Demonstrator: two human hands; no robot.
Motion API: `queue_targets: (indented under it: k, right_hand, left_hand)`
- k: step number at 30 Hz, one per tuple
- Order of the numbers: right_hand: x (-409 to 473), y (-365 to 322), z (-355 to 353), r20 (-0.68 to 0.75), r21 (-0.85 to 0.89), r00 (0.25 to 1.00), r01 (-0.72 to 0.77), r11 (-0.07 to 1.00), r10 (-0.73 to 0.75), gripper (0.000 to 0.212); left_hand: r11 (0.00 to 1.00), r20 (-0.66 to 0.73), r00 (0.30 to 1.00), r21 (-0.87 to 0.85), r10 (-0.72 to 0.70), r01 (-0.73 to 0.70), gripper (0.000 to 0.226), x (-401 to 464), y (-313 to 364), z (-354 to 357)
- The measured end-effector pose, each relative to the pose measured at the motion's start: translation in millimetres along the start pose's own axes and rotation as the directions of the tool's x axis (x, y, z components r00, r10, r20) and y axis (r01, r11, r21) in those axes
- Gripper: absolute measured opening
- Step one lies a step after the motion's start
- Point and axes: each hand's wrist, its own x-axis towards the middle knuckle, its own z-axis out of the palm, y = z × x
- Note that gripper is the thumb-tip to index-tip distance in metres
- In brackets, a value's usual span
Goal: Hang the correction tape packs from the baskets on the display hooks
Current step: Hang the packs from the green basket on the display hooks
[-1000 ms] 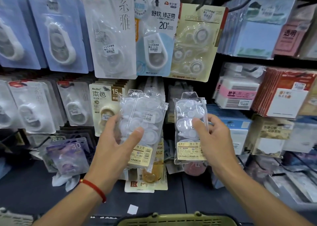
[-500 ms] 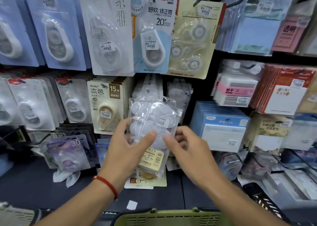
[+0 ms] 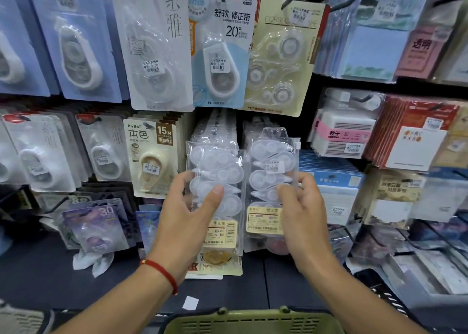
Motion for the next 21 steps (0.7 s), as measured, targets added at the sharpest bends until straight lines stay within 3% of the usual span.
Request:
queue_targets:
  k: [5,18,21]
  right_hand:
    - [10.5,5.8,-6.8,-0.01,-0.012,0.999,-0.036,0.999,0.036,0.009]
    - [6.9,-2.0,-4.0,-0.008,0.059,0.999,-0.04,0.997,0.041,0.014]
    - [9.4,1.8,-6.3,0.025,-0.027,0.999,-0.036,0.999,0.037,0.015]
  left_hand:
    - [0.996,-0.002,0.997,0.028,0.082,-0.082,0.052,2.1,1.3,-6.1]
    - [0.996,-0.014,0.996,0.021,0.086,-0.086,0.037,-2.5,9.7,-5.7]
    - [0.996,-0.024,0.996,0.041,0.08,-0.079,0.034,-3.5,9.6,-5.5]
